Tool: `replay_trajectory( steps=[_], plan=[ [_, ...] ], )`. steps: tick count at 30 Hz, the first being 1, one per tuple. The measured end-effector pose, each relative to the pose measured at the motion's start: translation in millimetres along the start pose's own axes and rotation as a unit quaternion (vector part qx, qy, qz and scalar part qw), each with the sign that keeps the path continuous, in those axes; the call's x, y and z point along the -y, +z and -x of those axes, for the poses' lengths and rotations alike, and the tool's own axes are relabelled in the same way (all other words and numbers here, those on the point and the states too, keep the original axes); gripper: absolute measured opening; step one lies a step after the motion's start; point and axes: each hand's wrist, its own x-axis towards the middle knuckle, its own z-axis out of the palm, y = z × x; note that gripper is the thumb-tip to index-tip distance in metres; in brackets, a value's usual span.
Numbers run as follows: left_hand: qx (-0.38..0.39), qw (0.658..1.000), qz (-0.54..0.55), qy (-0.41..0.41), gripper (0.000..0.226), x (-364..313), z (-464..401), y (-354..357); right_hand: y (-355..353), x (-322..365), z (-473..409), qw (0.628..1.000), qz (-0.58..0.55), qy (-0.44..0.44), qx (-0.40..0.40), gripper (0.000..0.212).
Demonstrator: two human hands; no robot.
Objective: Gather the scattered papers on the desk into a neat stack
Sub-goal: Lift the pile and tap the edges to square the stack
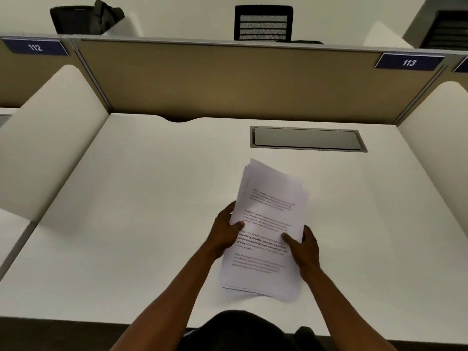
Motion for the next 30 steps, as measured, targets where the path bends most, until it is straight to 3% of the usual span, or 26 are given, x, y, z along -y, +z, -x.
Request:
replay_trajectory(
  steps=[3, 5, 7, 10, 15, 19, 24, 30],
  plan=[
    [0.028, 0.995, 0.097, 0.015, 0.054, -12.2, 2.9, -12.5, -20.8, 20.1, -12.3, 0.977, -0.185, 0.038, 0.095, 0.072],
    [0.046, 0.993, 0.105, 0.023, 0.051, -20.2, 3.0, -18.2, -31.8, 38.9, -19.1, 0.960, -0.227, 0.027, 0.159, 0.071],
    [0.051, 0.994, 0.093, 0.038, 0.046, -26.7, 0.4, -20.1, -35.6, 59.6, -21.3, 0.958, -0.224, -0.013, 0.177, 0.057],
    [0.038, 0.993, 0.075, 0.077, 0.036, -37.8, -3.3, -17.6, -32.7, 88.4, -18.0, 0.962, -0.214, -0.091, 0.144, 0.034],
    [-0.010, 0.993, 0.042, 0.107, 0.032, -47.8, -6.6, -13.7, -21.9, 107.7, -9.7, 0.963, -0.197, -0.163, 0.082, 0.026],
    [-0.011, 0.994, 0.023, 0.105, 0.033, -37.0, -4.5, -12.0, -16.6, 96.2, -2.6, 0.965, -0.192, -0.163, 0.076, 0.020],
    [-0.039, 0.996, 0.017, 0.084, 0.032, -22.0, -5.7, -9.0, -11.8, 75.8, 2.9, 0.976, -0.160, -0.128, 0.074, 0.028],
    [-0.044, 0.997, -0.011, 0.065, 0.028, -14.9, -5.9, -1.2, -10.5, 74.7, 6.1, 0.983, -0.129, -0.123, 0.050, 0.018]
  ],
)
